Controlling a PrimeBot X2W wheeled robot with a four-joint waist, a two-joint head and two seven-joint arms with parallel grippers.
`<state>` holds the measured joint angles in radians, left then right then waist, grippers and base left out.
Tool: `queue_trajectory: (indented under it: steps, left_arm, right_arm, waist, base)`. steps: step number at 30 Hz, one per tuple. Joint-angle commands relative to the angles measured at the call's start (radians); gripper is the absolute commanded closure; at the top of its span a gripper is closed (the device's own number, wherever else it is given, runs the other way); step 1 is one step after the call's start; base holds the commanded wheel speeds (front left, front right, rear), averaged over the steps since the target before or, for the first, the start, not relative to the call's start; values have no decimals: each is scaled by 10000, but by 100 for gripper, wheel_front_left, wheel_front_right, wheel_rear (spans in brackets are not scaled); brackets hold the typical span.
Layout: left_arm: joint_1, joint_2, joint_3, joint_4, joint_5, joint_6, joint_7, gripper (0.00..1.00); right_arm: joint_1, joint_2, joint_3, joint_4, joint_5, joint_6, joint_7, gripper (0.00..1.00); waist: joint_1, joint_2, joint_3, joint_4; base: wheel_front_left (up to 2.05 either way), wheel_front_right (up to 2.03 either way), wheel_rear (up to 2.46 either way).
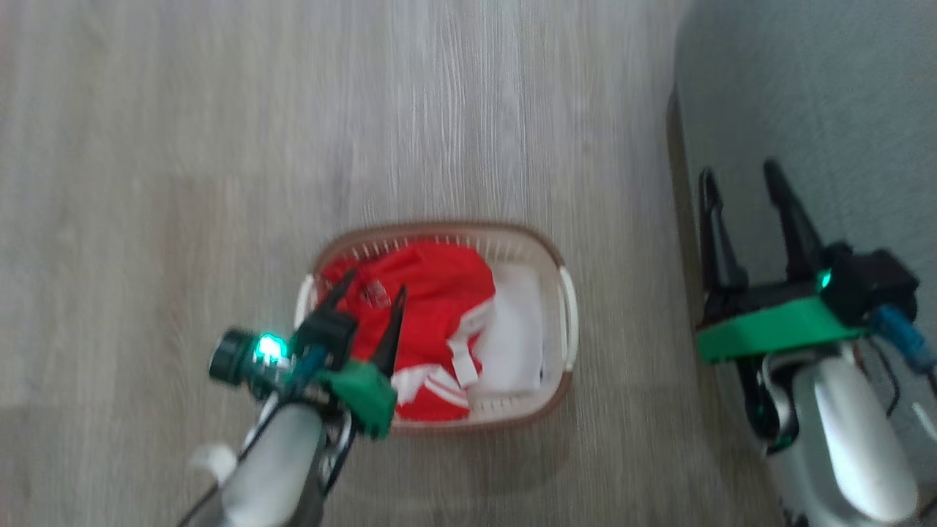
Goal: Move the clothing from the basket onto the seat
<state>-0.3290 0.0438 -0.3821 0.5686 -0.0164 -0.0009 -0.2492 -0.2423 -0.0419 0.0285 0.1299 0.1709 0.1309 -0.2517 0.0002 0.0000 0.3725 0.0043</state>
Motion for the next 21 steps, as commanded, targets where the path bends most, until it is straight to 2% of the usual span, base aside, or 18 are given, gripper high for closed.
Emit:
queue_trajectory:
  steps: [1, 7, 11, 21]
  left_arm:
    - [-453, 72, 153, 134, 102, -38, -126, 0]
    - [-1886, 67, -539, 1596, 37, -86, -126, 0]
    - [-2636, 66, -1054, 2445, 173, 34, -126, 0]
    - [-4290, 147, -1238, 4335, 279, 369, -126, 0]
  right_arm:
    - [-337, -83, 175, -414, -99, -2, -101, 0]
    - [-949, -83, 32, -646, -154, -2, -101, 0]
    - [-1236, -83, 65, -847, -111, -2, -101, 0]
    - [-1758, -83, 341, -1297, 56, -2, -101, 0]
  waist:
    - [-2, 0, 1539, -239]
    - [-2, 0, 2643, -488]
    - [-2, 0, 3204, -691]
    - [-2, 0, 4282, -1179]
  base:
    - [0, 0, 0]
    - [0, 0, 0]
    - [0, 0, 0]
    - [0, 0, 0]
